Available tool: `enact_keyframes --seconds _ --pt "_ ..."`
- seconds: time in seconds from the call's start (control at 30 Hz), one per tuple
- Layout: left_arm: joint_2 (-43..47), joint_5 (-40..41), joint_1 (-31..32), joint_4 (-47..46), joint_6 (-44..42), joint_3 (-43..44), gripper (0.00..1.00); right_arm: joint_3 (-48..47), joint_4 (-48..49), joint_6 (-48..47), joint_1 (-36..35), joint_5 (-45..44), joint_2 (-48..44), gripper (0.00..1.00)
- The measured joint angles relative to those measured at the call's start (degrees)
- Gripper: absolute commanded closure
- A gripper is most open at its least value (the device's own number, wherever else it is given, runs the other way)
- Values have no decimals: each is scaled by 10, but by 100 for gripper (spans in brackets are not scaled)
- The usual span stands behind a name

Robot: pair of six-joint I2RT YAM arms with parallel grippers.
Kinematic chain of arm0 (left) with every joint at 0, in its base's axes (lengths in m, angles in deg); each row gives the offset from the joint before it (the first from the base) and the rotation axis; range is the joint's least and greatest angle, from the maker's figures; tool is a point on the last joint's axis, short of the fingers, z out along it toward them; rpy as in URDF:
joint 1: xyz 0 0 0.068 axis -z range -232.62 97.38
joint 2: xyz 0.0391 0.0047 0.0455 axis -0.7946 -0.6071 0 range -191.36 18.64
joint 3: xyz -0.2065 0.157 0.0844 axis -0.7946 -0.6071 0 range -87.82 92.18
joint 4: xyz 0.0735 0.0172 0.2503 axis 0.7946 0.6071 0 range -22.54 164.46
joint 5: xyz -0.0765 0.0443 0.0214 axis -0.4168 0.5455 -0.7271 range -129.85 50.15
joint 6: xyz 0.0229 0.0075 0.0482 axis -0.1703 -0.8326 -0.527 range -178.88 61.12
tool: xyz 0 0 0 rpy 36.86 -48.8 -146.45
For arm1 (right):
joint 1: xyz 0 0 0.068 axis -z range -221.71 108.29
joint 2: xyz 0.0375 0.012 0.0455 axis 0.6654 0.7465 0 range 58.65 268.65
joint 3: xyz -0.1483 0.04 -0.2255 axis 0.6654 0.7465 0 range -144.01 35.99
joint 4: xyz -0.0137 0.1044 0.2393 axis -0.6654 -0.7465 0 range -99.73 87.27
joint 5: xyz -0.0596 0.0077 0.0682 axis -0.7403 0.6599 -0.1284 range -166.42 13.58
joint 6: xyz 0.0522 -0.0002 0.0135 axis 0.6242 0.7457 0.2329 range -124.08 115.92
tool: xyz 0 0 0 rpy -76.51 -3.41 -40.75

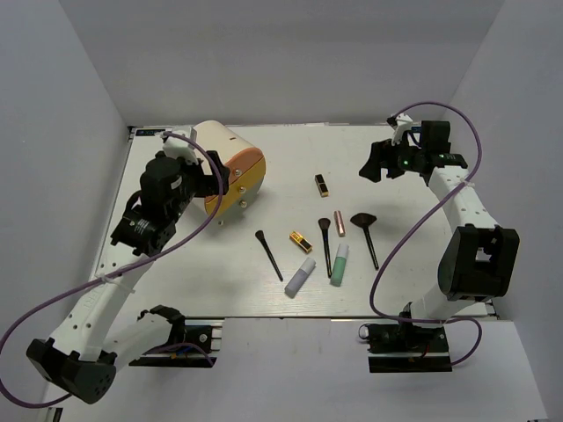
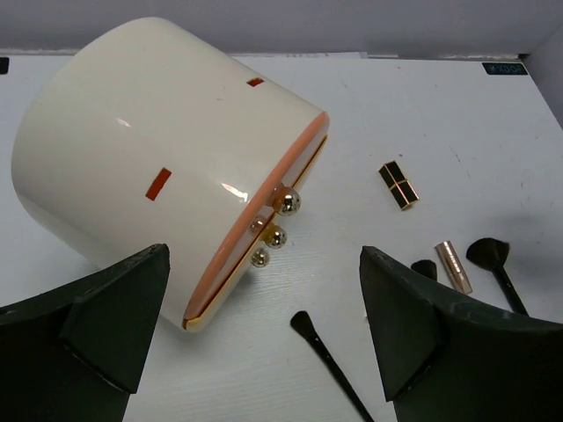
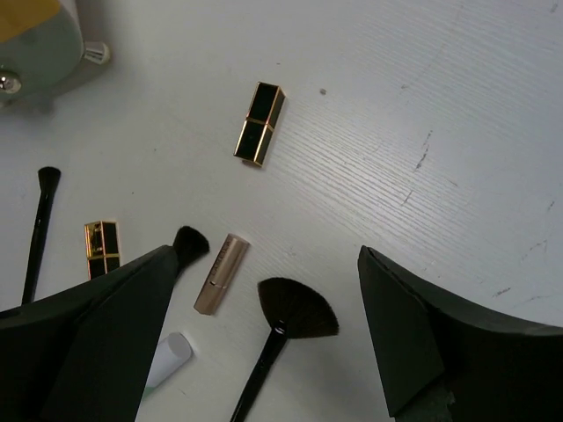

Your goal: Organize the makeup

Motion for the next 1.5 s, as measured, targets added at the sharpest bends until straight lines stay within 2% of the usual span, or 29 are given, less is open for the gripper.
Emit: enact_keyframes --seconds 0.2,0.57,0.63,0.67,0.7,0.73,0.77,0.8,0.83,0.87,0.9,1.0,1.03,1.07,1.1,1.17,1.27,1.4,1.5 --pt "28 3 -2 -6 50 -31 2 -3 -30 -73 -3 26 0 11" --pt "111 48 -2 21 125 -73 2 -20 -100 -210 -35 19 0 11" --pt "121 54 -2 30 139 -81 2 -20 -110 -226 -46 34 0 20" --pt "125 57 -2 36 149 -87 2 -20 -113 -230 -55 41 0 28" --pt "130 59 -2 40 156 -92 2 -20 -111 -233 -65 46 0 45" --pt "134 61 -2 47 165 -100 3 -20 -109 -234 -80 50 0 81" --pt "139 62 -2 52 173 -107 8 -19 -106 -235 -101 53 0 90" --pt "145 63 -2 55 183 -116 12 -18 -100 -228 -123 55 0 91" --pt "152 64 -2 59 190 -126 17 -18 -93 -219 -144 56 0 83" --pt "159 65 -2 64 199 -134 32 -17 -84 -205 -167 55 0 71" --pt "170 67 -2 69 209 -146 42 -18 -71 -190 -194 54 0 52" --pt "202 74 -2 86 237 -168 69 -32 -41 -134 -251 49 11 40" --pt "214 75 -2 92 246 -174 70 -46 -30 -112 -266 43 22 37" --pt "226 76 -2 97 254 -179 69 -63 -17 -85 -280 38 36 33" --pt "237 76 -2 102 259 -184 49 -79 -4 -56 -290 33 50 29" --pt "257 78 -2 117 280 -191 34 -109 17 -1 -312 21 77 27" --pt "267 80 -2 129 290 -192 28 -150 42 97 -343 5 116 27" --pt "264 81 -2 147 299 -192 27 -209 66 222 -379 -15 177 30" --pt "263 81 -2 159 304 -192 26 -217 83 301 -399 -30 203 30"
